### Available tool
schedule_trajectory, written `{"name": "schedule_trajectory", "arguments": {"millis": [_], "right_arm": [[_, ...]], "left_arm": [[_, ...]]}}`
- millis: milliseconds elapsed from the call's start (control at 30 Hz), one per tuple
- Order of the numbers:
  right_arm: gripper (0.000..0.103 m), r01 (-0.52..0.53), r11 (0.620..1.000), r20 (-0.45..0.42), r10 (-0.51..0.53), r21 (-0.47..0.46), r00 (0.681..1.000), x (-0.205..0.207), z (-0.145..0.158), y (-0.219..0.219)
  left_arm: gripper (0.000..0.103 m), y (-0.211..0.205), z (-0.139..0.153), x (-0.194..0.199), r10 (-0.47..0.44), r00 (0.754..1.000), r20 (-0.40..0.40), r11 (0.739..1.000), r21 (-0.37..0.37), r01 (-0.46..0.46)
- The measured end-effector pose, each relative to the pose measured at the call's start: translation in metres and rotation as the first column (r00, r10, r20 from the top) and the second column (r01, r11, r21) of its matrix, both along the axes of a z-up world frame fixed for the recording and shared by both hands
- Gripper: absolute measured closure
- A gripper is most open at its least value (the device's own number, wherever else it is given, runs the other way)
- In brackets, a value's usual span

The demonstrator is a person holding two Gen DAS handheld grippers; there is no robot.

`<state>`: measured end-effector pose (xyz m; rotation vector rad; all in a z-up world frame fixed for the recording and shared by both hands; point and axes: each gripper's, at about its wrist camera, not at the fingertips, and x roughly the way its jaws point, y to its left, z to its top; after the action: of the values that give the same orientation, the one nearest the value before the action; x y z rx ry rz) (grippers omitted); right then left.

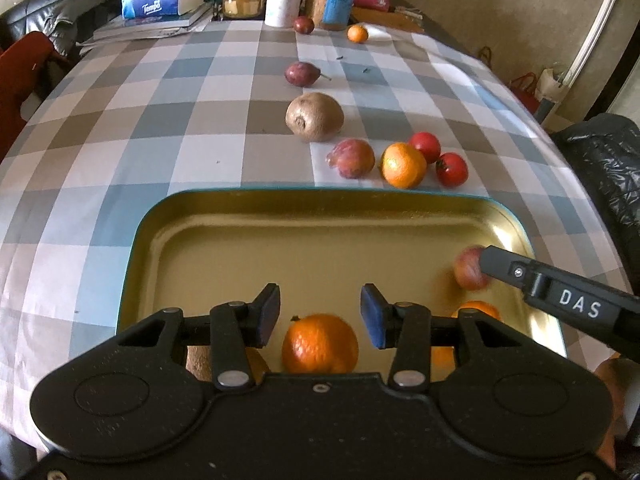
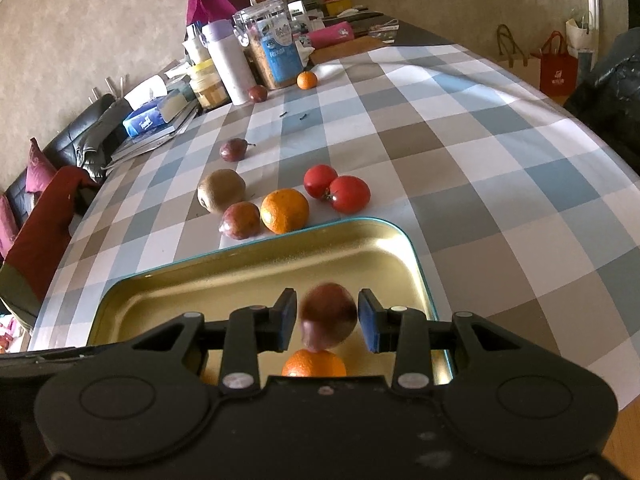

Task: Organize fruits
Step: 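Open both tools to drop the mandarin and plum into the tray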

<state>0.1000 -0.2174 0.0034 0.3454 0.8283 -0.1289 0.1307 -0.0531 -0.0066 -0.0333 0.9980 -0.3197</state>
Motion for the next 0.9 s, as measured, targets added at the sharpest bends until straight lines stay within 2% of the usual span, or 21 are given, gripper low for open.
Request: {"name": "schedule_trajectory", "arguments": {"millis": [233,900], "right_arm": [[0.066,-0.018,0.999,0.023,0.019,-0.047,1.0,-0.0022,0.003,0.0077],[0.066,-0.02,1.0,-0.009,0.02,-0.008,1.0,0.0017,0.003,0.0039]], "left_arm": [[0.049,-0.0013,0.0011,0.0001,0.003,1.0,0.009,1.0,0.013,-0.003],[0.049,0.004,0.0076,0.0047,0.027,0.999,0.026,0.999,0.034,-0.028]]}}
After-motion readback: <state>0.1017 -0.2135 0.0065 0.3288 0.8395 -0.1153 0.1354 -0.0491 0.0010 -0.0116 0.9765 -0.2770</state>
